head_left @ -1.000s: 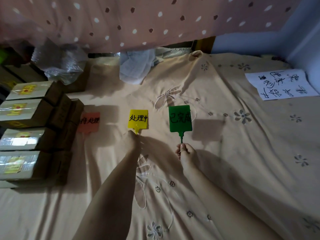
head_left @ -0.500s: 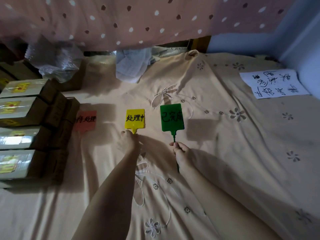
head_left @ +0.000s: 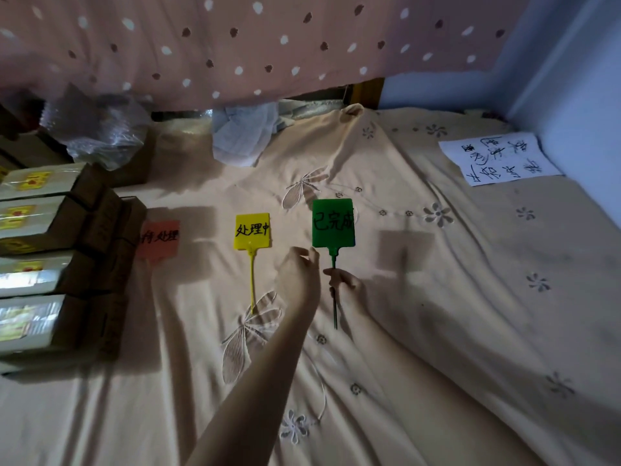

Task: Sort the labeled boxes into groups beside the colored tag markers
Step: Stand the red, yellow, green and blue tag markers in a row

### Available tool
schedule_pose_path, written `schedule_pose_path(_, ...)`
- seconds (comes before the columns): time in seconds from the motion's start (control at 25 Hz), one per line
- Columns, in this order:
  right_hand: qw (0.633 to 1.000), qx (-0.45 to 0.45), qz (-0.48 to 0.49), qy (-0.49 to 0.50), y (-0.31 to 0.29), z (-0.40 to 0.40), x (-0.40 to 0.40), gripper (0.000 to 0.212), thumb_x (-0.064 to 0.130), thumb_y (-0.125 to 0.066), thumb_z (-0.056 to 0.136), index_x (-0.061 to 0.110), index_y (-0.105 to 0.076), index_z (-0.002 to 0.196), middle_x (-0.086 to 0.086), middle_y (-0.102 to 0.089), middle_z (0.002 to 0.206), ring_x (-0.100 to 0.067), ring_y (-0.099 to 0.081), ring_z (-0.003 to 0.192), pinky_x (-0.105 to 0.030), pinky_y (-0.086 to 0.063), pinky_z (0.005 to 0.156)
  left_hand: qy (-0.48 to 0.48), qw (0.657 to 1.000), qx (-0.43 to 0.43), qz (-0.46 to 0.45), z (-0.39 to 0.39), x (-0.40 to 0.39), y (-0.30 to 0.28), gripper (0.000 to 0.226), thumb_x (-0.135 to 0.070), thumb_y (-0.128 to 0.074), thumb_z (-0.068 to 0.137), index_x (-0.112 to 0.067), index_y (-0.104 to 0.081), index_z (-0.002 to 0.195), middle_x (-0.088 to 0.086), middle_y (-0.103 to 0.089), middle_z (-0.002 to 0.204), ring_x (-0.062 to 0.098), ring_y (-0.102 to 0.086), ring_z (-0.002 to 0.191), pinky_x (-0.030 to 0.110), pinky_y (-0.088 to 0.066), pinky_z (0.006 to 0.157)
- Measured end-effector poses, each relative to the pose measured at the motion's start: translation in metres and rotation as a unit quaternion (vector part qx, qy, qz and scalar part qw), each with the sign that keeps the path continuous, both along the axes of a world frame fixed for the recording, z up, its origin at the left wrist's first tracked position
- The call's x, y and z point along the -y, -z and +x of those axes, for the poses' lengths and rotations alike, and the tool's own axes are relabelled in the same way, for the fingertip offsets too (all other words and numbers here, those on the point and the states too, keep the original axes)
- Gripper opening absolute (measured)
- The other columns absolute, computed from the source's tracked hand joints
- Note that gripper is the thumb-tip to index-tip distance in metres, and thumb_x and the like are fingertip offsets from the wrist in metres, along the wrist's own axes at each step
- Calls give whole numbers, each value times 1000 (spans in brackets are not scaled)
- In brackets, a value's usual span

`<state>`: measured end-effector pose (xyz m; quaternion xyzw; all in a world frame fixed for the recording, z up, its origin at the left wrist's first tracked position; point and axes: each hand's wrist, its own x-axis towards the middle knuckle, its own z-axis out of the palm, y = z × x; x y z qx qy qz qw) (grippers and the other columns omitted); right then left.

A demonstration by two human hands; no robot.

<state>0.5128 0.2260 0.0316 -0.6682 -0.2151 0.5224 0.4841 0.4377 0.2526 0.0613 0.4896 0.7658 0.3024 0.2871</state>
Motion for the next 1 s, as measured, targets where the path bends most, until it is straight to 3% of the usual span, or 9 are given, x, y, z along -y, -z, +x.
schedule_pose_path(0.12,999,-44,-2,10,-8,10,14,21,11,-54,83,20,-64,66,-1,-59,67,-15,-54,64,-32,-46,67,42,999,32,-7,25,27,0,31,-44,-53,87,-18,-64,100,-1,-71,100,22,-65,95,32,-46,78)
schedule_pose_path(0.2,996,-83,-1,44,-11,19,23,19,9,-56,80,15,-66,65,-4,-60,67,-17,-54,65,-30,-43,63,57,998,32,0,37,35,1,32,-46,-57,85,-19,-65,100,-2,-71,100,21,-65,95,32,-47,79)
schedule_pose_path(0.4,998,-51,25,42,-15,49,41,19,2,-55,87,9,-69,76,-5,-61,68,-17,-54,67,-25,-42,62,83,996,24,-20,65,46,-2,25,-45,-62,81,-24,-72,88,-3,-74,89,22,-68,86,31,-53,71)
schedule_pose_path(0.56,997,-64,30,29,-17,74,54,14,1,-55,87,3,-69,84,-6,-61,69,-14,-54,63,-23,-43,59,85,996,12,-14,88,59,-13,23,-41,-62,84,-22,-75,91,-1,-75,90,23,-68,86,30,-49,68)
schedule_pose_path(0.72,997,-71,25,-7,-14,102,63,22,6,-54,90,14,-69,75,-6,-61,70,-16,-54,69,-24,-44,62,66,997,30,-18,113,73,-17,20,-34,-64,84,-18,-76,87,5,-75,87,25,-68,83,30,-51,69)
schedule_pose_path(0.88,997,-50,9,-55,-11,139,67,14,12,-56,90,8,-70,89,-8,-62,76,-17,-53,72,-25,-42,64,52,995,83,-15,146,77,-10,20,-30,-66,81,-13,-77,82,12,-75,80,28,-69,77,35,-55,70)
schedule_pose_path(1.0,996,-47,25,-70,-15,163,69,19,10,-56,90,12,-69,77,-10,-59,75,-17,-50,69,-27,-40,62,25,995,97,3,169,76,-8,22,-31,-67,79,-12,-77,80,13,-74,78,29,-69,75,39,-56,68)
